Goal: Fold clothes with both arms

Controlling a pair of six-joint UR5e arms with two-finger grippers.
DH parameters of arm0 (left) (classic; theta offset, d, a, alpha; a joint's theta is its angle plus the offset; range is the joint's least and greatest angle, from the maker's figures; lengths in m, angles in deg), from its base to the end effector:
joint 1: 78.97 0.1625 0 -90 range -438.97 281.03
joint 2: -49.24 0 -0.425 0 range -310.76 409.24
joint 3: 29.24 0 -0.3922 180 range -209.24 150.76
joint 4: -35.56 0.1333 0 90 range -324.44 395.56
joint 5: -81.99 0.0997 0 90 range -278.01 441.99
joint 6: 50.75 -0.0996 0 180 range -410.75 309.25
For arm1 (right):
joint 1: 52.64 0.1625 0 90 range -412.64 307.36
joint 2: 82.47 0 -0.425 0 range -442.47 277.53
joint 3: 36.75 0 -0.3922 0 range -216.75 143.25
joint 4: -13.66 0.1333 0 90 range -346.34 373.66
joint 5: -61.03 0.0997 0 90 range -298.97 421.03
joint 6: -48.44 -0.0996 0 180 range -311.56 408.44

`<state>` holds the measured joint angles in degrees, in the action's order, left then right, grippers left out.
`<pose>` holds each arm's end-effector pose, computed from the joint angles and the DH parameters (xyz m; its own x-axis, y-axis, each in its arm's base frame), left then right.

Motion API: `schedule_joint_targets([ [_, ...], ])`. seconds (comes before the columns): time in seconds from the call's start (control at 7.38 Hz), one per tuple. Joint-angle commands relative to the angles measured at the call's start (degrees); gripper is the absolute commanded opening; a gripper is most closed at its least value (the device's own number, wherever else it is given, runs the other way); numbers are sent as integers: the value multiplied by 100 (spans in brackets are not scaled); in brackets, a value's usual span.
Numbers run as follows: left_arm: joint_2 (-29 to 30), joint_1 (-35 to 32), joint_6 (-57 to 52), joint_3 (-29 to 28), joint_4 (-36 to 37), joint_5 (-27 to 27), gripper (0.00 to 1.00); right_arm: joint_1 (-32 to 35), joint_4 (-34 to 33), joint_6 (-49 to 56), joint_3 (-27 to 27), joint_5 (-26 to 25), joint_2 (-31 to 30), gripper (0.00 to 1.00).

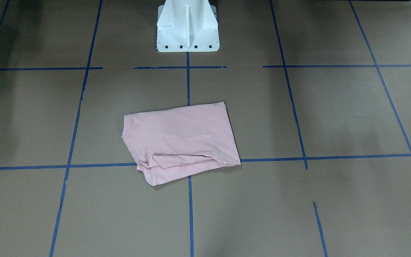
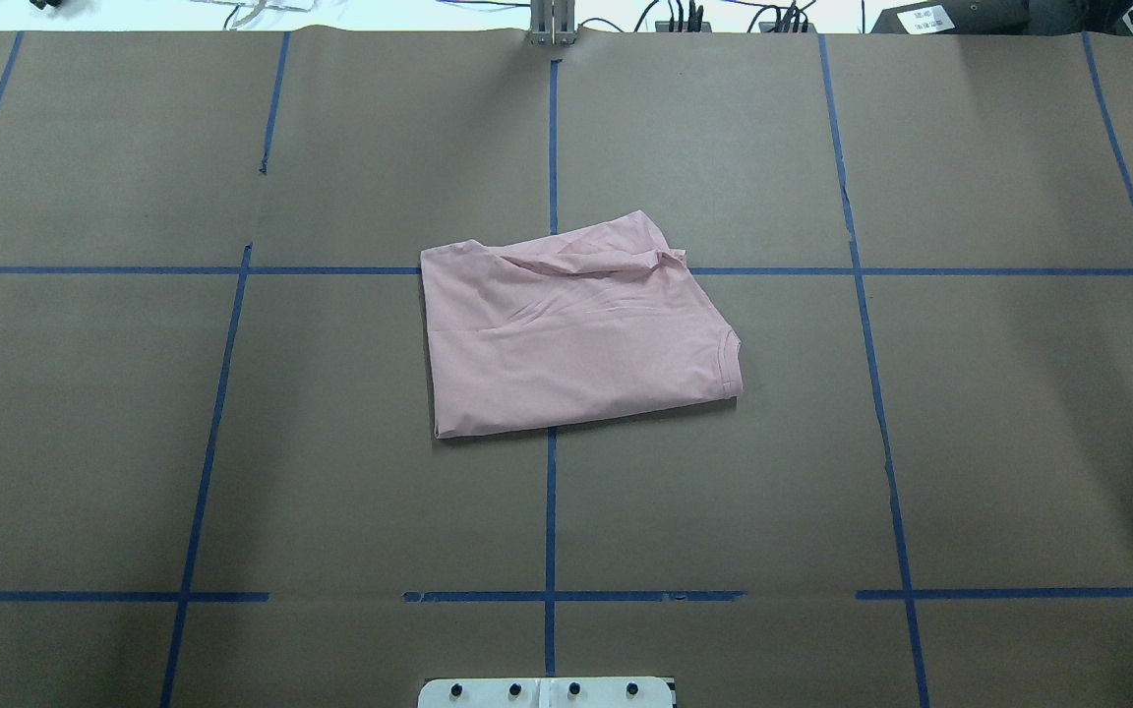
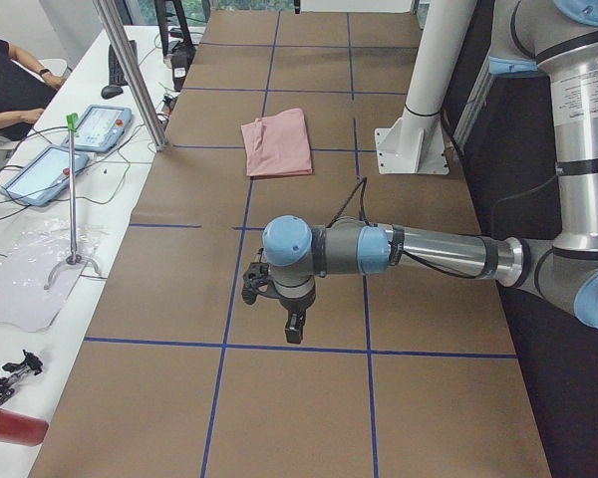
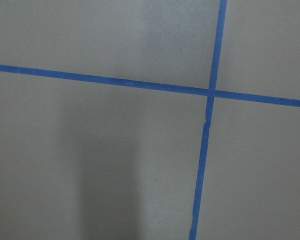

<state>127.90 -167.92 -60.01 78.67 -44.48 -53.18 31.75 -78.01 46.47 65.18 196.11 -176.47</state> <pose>-0.0553 -0.4025 0.6103 0.6935 0.1320 -0.7083 -0.1316 0.9897 0.0556 0.0170 -0.4695 0.5914 0.6981 -0.1118 0.7072 0.0732 0.9937 0.0848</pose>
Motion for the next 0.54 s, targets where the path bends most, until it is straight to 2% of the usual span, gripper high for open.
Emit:
schedule_joint_targets([
  [0.0,0,0,-6,3,6,-1,100,-2,0,12,-7,0,-13,100],
  [0.41,44,0,-6,3,6,-10,100,-2,0,30,-25,-9,-22,100],
])
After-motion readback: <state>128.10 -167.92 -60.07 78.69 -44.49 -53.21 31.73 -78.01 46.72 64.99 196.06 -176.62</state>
